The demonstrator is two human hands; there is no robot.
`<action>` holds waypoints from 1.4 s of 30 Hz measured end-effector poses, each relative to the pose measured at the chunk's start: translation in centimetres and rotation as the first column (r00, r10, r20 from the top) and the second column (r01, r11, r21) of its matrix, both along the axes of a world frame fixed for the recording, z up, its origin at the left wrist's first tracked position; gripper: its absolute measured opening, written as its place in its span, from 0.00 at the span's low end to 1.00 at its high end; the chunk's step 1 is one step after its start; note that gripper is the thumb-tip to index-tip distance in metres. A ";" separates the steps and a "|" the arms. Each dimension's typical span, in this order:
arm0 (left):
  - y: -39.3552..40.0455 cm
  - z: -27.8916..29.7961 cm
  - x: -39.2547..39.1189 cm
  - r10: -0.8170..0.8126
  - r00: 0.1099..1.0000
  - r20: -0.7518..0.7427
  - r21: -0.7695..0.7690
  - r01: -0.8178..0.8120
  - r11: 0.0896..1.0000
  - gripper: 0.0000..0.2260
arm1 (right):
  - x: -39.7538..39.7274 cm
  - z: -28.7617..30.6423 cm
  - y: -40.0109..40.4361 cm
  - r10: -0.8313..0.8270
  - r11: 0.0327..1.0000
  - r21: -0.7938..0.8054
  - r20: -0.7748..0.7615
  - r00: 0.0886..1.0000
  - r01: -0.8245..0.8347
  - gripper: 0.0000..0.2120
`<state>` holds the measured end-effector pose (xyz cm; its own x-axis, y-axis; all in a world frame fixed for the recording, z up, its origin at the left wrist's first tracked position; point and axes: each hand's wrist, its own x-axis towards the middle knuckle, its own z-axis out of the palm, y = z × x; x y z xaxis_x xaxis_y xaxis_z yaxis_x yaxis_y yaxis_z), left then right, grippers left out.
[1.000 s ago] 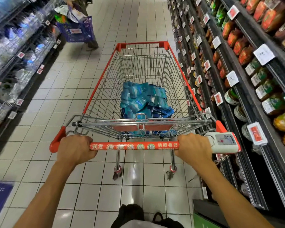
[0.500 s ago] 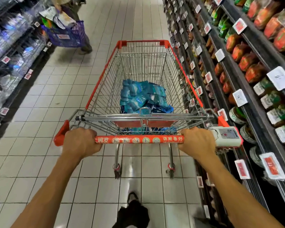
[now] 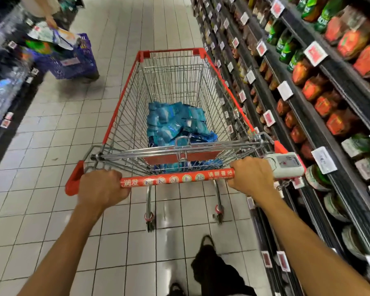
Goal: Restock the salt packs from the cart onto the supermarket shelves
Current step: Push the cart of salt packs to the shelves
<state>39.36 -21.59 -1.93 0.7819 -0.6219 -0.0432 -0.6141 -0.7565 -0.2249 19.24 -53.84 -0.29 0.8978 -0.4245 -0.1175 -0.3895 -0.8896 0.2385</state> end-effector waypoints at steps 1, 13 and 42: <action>-0.9 -0.1 1.3 -0.006 1.000 0.007 -0.015 0.006 1.000 0.18 | 1.4 0.0 -1.0 0.002 1.000 -0.001 -0.001 1.000 -0.002 0.13; -12.4 0.7 16.1 0.076 0.997 0.011 0.068 -0.077 0.995 0.18 | 17.8 0.0 -13.1 0.039 0.997 0.062 0.023 0.999 -0.041 0.12; -35.4 1.3 61.7 0.006 1.000 0.010 0.032 -0.007 0.999 0.18 | 62.9 0.0 -35.8 0.021 1.000 0.019 0.010 1.000 -0.021 0.11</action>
<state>101.10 -56.95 -0.65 0.7864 -0.6153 -0.0555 -0.6070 -0.7528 -0.2548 82.09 -89.61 -0.28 0.9076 -0.4033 -0.1167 -0.3727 -0.9020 0.2179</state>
